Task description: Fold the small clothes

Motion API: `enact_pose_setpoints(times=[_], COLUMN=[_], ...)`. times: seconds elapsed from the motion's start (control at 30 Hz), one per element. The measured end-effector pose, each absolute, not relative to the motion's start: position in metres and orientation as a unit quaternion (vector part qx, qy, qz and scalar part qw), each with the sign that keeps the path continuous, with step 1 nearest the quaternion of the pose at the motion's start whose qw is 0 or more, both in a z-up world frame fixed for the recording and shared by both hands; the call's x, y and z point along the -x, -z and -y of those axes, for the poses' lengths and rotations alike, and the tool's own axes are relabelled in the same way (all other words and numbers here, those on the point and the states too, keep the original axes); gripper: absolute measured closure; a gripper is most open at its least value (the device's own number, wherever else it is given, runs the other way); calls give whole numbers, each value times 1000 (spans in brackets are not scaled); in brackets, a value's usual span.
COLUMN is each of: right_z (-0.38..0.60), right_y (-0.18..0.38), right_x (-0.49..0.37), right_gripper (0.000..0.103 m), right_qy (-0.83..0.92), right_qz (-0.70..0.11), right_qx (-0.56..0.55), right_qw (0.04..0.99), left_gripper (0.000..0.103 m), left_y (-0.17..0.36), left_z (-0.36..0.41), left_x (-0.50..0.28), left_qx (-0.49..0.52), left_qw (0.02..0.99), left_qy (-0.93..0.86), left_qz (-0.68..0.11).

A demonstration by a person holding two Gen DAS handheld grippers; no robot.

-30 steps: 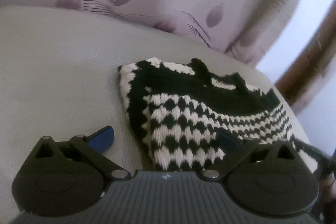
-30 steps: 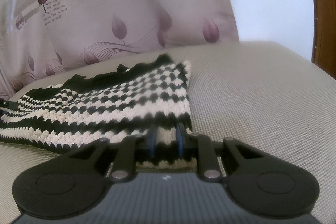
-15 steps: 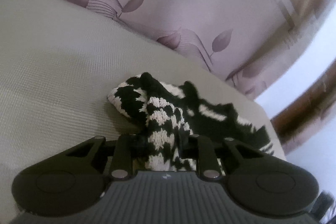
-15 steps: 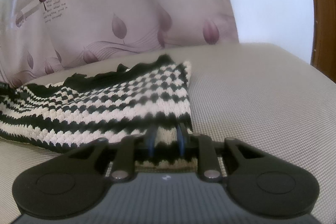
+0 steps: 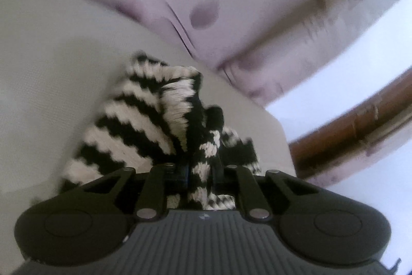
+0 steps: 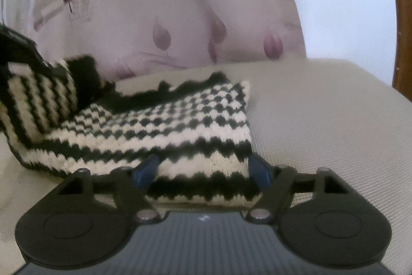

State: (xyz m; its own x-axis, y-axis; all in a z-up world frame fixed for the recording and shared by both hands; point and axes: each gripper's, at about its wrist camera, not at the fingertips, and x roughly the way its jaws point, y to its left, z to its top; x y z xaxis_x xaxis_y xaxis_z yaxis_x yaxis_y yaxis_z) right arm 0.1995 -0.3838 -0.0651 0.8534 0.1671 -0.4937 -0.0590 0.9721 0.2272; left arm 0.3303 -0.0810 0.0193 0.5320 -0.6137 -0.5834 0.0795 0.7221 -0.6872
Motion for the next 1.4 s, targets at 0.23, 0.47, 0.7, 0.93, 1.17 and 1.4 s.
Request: enact_pose_setpoints(times=[0.23, 0.47, 0.7, 0.93, 1.17, 1.4], right_z=[405, 392, 374, 354, 348, 325], right_y=[55, 44, 66, 73, 80, 70], right_x=[-175, -200, -246, -270, -282, -302], right_gripper=[25, 25, 26, 26, 25, 26], right_qy=[-73, -231, -241, -222, -208, -231], right_qz=[-196, -206, -235, -270, -286, -298], right_qx=[-203, -395, -498, -491, -499, -474], right_qw=[956, 865, 799, 798, 791, 796], left_gripper=[72, 66, 66, 31, 27, 26], left_y=[24, 34, 28, 4, 33, 66], left_z=[90, 82, 68, 11, -8, 25], left_x=[-336, -322, -306, -269, -240, -233], left_qx=[388, 437, 521, 503, 412, 408], left_qw=[747, 714, 668, 728, 792, 768], left_qy=[324, 401, 439, 401, 347, 400], left_qz=[-431, -373, -299, -238, -288, -290])
